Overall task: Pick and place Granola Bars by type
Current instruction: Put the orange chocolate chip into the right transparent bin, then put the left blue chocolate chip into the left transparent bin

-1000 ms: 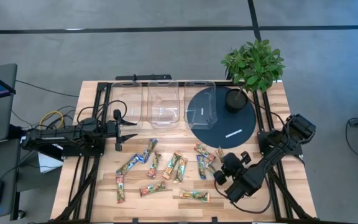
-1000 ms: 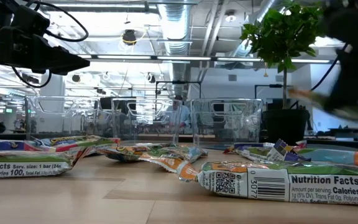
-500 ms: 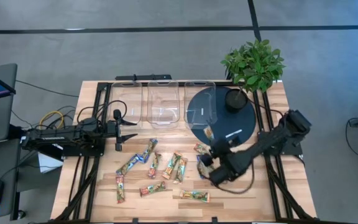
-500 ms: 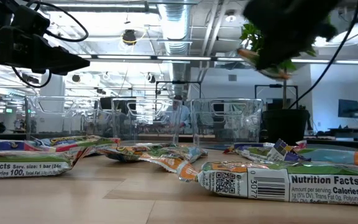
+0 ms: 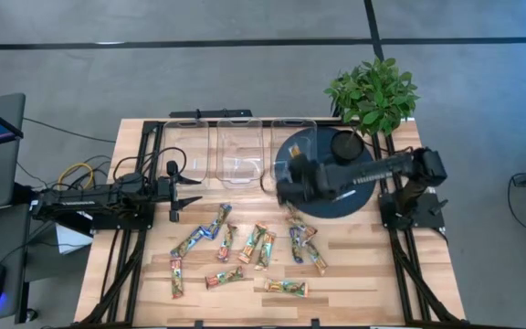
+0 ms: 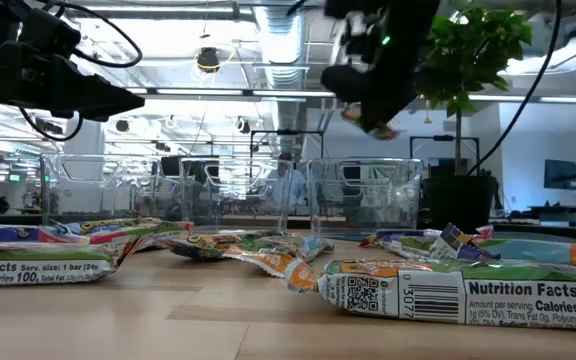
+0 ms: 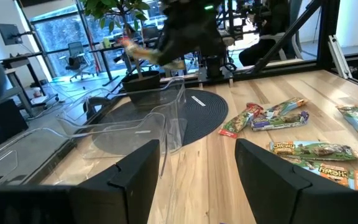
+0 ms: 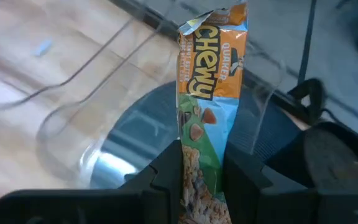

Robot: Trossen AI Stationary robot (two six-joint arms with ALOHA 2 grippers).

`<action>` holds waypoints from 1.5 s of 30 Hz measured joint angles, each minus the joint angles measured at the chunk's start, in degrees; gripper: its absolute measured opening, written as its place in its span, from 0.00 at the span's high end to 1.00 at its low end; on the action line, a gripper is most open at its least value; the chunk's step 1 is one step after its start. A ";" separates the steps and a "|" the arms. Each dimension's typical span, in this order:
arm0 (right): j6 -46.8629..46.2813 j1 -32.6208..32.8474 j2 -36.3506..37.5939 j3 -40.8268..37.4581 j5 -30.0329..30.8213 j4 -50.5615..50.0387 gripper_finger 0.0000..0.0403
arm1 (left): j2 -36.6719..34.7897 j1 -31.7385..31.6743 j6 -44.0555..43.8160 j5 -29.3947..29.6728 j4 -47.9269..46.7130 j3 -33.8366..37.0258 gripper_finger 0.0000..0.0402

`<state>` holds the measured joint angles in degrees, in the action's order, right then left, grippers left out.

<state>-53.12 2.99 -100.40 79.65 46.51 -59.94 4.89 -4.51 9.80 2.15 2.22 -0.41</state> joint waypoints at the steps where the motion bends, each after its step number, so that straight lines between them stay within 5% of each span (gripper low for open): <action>1: 2.11 -2.02 0.00 0.00 -1.47 2.05 0.80 | 0.00 0.01 0.00 -0.01 0.00 -0.01 0.49; 11: 12.73 -17.78 -0.69 -0.03 -17.31 16.25 0.80 | 0.00 0.02 0.02 -0.02 0.04 0.00 0.49; 20: 14.74 -22.36 -7.74 -1.20 -28.48 21.93 0.80 | -0.01 0.02 0.44 0.10 0.11 0.00 0.49; 33: 16.13 -23.98 -10.58 -1.17 -32.44 23.70 0.79 | -0.02 0.00 0.70 1.18 0.30 -0.02 0.49; 45: 19.85 -23.63 -10.58 -1.16 -32.39 23.75 0.66 | -0.01 0.02 0.94 1.27 0.30 0.00 0.49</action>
<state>-33.27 -20.64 -110.98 78.49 14.12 -36.19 4.87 -4.49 10.74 3.42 2.52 -0.40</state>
